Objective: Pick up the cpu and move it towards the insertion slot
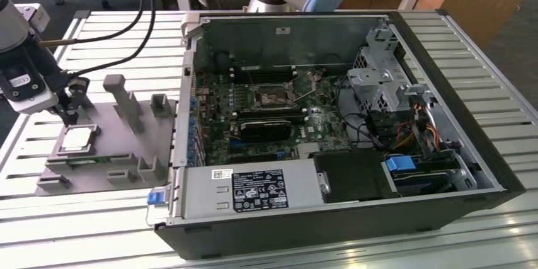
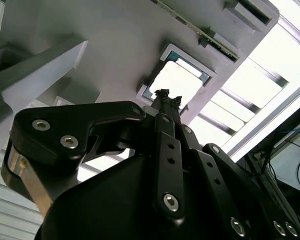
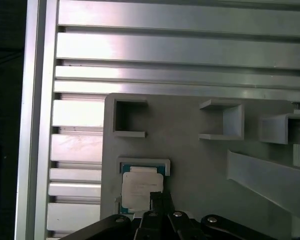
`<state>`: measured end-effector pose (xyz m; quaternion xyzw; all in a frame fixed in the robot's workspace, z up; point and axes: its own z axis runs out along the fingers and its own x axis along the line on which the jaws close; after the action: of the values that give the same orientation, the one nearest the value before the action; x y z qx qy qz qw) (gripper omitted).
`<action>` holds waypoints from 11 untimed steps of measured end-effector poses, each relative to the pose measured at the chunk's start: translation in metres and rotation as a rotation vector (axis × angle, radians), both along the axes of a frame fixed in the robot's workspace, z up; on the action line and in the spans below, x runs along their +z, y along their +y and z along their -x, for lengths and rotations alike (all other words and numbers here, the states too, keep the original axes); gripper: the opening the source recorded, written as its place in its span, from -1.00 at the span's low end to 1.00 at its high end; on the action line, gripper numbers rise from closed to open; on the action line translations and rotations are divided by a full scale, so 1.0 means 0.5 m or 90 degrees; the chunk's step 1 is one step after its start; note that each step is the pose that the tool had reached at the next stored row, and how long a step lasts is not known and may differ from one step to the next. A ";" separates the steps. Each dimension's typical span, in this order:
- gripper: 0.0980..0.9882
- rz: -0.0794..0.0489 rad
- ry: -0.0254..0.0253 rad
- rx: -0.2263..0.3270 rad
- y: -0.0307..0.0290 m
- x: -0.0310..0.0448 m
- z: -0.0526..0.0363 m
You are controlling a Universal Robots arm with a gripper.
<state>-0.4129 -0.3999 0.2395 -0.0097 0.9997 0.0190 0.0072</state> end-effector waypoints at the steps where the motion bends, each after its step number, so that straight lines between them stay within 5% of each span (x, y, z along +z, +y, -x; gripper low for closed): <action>1: -0.99 0.000 -0.0001 0.000 0.000 -0.003 0.001; 11: -0.99 0.000 -0.0001 0.000 -0.010 -0.028 0.007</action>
<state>-0.4163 -0.4050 0.2256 -0.0097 0.9997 0.0191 0.0073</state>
